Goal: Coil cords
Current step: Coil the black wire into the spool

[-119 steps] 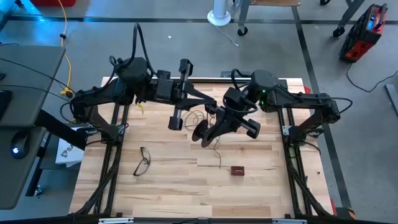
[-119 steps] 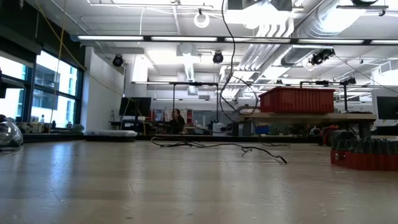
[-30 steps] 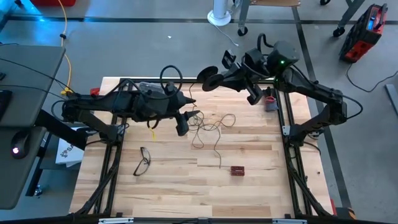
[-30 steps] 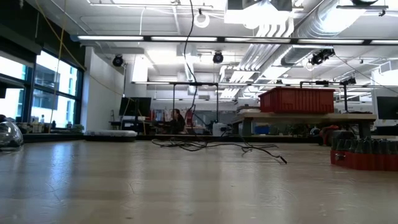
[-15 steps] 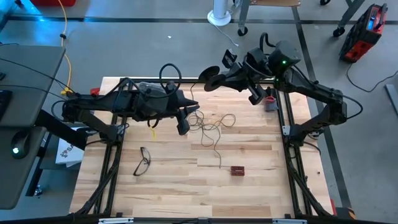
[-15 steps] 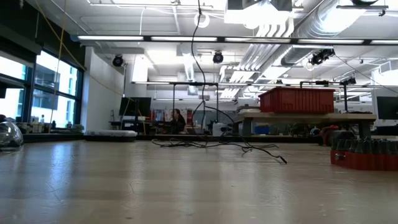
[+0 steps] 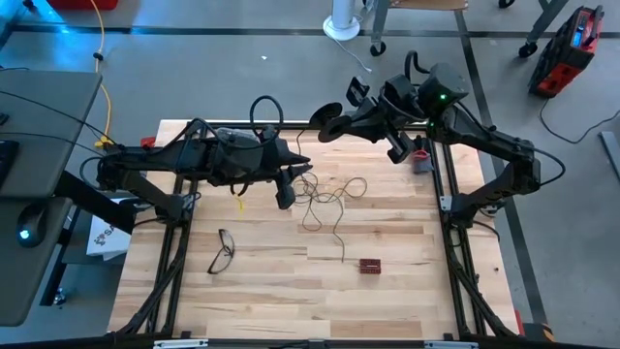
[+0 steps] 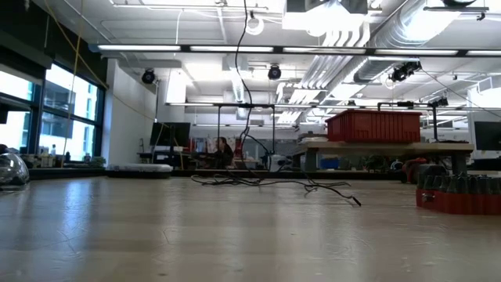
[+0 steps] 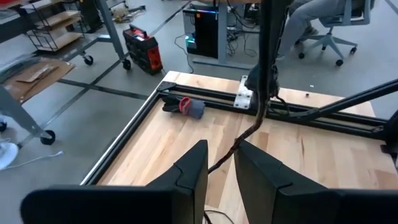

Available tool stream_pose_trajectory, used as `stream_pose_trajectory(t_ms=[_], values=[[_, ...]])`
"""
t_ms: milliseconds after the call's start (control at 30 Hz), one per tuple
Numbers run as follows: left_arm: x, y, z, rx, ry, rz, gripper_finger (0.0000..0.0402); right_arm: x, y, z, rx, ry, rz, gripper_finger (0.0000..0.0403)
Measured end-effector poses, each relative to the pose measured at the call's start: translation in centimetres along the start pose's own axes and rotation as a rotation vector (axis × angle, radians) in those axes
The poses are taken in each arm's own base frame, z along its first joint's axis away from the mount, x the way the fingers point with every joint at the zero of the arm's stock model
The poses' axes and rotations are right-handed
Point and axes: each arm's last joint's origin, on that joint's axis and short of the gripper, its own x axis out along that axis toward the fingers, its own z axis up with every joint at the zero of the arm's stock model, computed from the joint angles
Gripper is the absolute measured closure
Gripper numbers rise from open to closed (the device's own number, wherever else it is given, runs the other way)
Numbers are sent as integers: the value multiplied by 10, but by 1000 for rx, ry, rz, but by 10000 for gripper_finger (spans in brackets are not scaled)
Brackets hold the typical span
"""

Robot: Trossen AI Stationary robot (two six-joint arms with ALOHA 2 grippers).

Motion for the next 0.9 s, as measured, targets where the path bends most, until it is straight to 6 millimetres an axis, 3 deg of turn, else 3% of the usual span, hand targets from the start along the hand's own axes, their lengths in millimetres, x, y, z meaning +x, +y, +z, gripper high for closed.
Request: stream_pose_trajectory(t_ms=[233, 500, 900], values=[[0, -1, -2, 22, 21, -44, 395, 0, 1, 1, 2, 0, 5, 403], [3, 5, 0, 22, 17, -93, 400, -2, 7, 6, 47, -10, 70, 403], [38, 26, 17, 47, -147, -388, 401, 22, 42, 0, 91, -7, 228, 403]])
